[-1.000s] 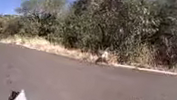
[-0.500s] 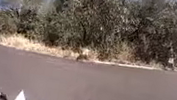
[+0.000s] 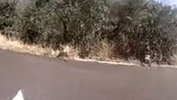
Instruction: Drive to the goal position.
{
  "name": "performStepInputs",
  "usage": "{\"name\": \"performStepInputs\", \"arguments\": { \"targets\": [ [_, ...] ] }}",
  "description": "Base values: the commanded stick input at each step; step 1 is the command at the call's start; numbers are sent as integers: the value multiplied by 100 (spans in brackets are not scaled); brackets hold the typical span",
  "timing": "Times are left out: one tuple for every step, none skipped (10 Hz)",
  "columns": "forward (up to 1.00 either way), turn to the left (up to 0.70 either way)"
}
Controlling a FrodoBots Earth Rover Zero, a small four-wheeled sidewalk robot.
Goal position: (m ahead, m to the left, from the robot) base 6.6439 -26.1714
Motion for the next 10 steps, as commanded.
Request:
{"name": "performStepInputs", "arguments": {
  "targets": [
    [0, -85],
    [0, -85],
    [0, -85],
    [0, -85],
    [0, -85],
    [0, -85],
    [0, -85],
    [0, -85],
    [0, -85],
    [0, -85]
  ]
}}
